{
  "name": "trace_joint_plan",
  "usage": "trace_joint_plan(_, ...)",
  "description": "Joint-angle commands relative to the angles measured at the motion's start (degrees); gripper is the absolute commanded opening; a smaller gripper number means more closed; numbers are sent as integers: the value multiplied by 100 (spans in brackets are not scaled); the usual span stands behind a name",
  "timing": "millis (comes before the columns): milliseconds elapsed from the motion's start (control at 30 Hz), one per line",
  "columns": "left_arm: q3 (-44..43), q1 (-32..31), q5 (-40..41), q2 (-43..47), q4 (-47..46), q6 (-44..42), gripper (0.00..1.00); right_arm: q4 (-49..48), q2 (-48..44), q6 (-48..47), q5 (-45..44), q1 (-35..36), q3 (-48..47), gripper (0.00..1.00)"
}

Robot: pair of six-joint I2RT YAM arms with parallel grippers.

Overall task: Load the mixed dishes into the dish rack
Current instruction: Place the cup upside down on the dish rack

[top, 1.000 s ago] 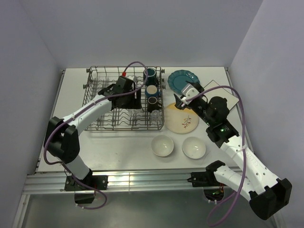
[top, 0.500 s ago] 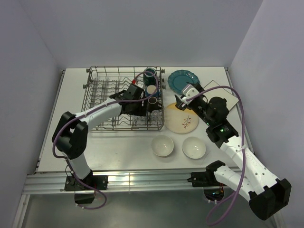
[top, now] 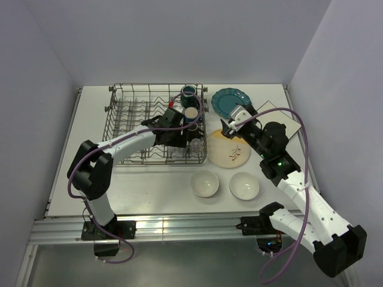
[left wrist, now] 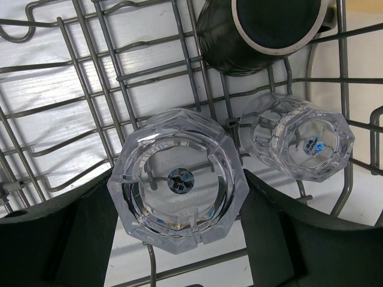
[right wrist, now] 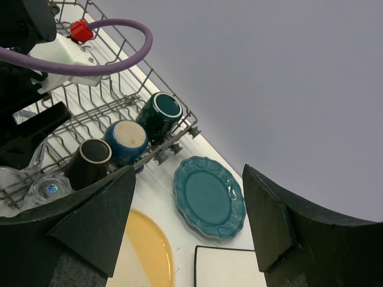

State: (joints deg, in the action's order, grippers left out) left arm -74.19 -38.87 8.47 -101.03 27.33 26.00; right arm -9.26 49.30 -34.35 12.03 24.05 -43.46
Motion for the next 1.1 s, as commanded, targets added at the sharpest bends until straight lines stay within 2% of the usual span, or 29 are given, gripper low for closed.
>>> trace_joint_plan(0,107,-68,76,22,-149,81,40,-67,-34,42,-17,-59,13,80)
trace_joint_plan(33,124,-77,93,48,-141,98,47,-68,-26,42,-17,-59,13,80)
trace_joint_plan(133,168,-94,172,92,-132,125,57,-68,-26,51,-8,-59,13,79)
trace_joint_plan(600,274,-129,76,409,-140,125,78,3,-78,51,1,-67,40,80)
trace_joint_plan(733,326,-138,41,514,-149,116,89,3,-96,60,1,-76,57,80)
trace_joint_plan(867,397,-138,-29,602,-184,125,95,12,-105,69,10,-76,57,80)
trace_joint_plan(1067,388,-138,-56,760,-176,186,96,55,-131,60,36,-76,48,80)
